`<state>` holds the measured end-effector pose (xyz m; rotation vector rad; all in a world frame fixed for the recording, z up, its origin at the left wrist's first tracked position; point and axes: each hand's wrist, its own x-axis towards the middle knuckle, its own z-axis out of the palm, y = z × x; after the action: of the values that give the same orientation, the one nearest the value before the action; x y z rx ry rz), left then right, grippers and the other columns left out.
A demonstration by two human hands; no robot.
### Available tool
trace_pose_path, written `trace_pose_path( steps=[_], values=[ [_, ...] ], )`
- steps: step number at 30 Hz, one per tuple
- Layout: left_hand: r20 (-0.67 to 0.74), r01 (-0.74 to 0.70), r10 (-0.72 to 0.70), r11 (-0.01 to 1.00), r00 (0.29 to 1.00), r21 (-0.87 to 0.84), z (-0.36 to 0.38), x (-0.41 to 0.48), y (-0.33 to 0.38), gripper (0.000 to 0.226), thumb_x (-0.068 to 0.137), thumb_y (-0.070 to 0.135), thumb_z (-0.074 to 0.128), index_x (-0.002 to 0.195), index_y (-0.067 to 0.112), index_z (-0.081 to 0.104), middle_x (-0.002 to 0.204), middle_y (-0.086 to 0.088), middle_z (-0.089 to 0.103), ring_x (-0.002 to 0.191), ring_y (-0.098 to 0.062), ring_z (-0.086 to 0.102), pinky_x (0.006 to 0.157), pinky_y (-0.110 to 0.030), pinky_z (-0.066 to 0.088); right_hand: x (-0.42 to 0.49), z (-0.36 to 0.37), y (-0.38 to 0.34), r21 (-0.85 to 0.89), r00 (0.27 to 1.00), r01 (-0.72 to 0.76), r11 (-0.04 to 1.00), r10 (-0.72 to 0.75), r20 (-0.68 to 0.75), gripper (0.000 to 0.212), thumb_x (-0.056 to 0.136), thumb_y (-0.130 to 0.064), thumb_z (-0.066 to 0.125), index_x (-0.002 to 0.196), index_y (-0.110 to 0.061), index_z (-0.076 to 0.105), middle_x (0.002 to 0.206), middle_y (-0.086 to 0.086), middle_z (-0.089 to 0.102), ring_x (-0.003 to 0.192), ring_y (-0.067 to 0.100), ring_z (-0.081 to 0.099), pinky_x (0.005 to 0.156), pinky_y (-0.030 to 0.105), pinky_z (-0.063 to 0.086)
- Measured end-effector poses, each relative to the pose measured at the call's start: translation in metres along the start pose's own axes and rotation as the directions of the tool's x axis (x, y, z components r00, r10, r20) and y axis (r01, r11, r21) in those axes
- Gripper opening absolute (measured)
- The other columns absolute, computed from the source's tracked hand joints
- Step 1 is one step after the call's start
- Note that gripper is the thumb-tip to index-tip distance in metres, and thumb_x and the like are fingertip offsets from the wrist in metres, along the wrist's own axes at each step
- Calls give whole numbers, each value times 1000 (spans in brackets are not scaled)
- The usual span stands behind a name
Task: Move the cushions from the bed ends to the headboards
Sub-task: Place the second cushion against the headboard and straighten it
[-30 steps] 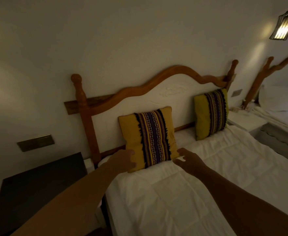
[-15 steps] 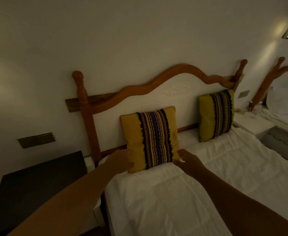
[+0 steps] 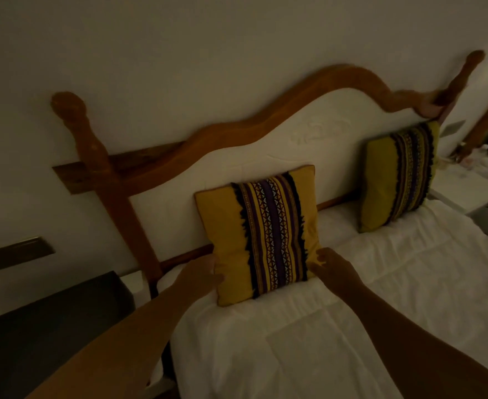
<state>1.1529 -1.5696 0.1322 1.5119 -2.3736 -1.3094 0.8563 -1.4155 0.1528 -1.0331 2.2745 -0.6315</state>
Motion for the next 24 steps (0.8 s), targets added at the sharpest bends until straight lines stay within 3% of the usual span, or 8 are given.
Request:
trace_pose_path(
  steps=[2, 4, 6, 12, 15, 20, 24],
  values=[
    [9, 38, -37, 998, 999, -46, 4, 29, -7, 46, 92, 27, 68, 131, 6, 56, 129, -7, 60, 117, -20, 58, 101, -30, 48, 31, 4, 7, 36, 999, -47, 998, 47, 18, 61, 91, -44, 65, 142, -16, 46, 137, 8, 58, 121, 27, 58, 98, 37, 47],
    [4, 70, -70, 993, 998, -93, 10, 55, -15, 53, 91, 28, 70, 137, 9, 51, 121, 9, 53, 105, -5, 53, 79, -6, 43, 60, 10, 16, 64, 996, -83, 994, 82, 29, 65, 90, -44, 67, 144, -18, 42, 134, 8, 58, 119, 27, 58, 97, 38, 47],
    [-27, 86, -90, 989, 996, -121, 17, 82, -23, 57, 89, 30, 72, 138, 11, 49, 113, 12, 50, 103, -4, 52, 68, -2, 35, 89, 15, 25, 101, 992, -127, 987, 125, 24, 66, 89, -43, 68, 144, -19, 39, 131, 7, 59, 114, 26, 60, 95, 38, 49],
    [-66, 145, -163, 965, 984, -217, 46, 152, -40, 77, 88, 33, 72, 152, 14, 33, 145, -9, 48, 128, -22, 49, 107, -38, 42, 176, 34, 60, 264, 974, -197, 944, 218, -54, 65, 90, -41, 67, 144, -17, 38, 132, 10, 59, 112, 27, 61, 92, 46, 54],
    [-107, 187, -228, 935, 968, -303, 60, 179, -50, 83, 84, 29, 77, 148, 4, 31, 146, -20, 43, 134, -34, 46, 110, -54, 41, 215, 42, 81, 327, 967, -210, 921, 245, -68, 66, 91, -39, 66, 145, -16, 37, 139, 12, 55, 119, 30, 59, 98, 52, 51],
    [-257, 207, -300, 920, 918, -334, 75, 200, -66, 103, 66, 49, 84, 144, 9, 29, 138, -11, 48, 124, -29, 52, 102, -54, 48, 280, 51, 109, 448, 965, -223, 866, 260, -21, 70, 90, -26, 70, 148, -18, 33, 146, 14, 47, 126, 33, 53, 99, 48, 49],
    [-241, 173, -315, 864, 918, -472, 88, 214, -84, 125, 55, 52, 87, 155, 16, 20, 151, -8, 41, 135, -26, 46, 113, -51, 40, 318, 65, 121, 450, 977, -178, 875, 212, -24, 67, 89, -21, 71, 146, -15, 37, 140, 11, 52, 113, 25, 57, 86, 40, 51]
  ],
)
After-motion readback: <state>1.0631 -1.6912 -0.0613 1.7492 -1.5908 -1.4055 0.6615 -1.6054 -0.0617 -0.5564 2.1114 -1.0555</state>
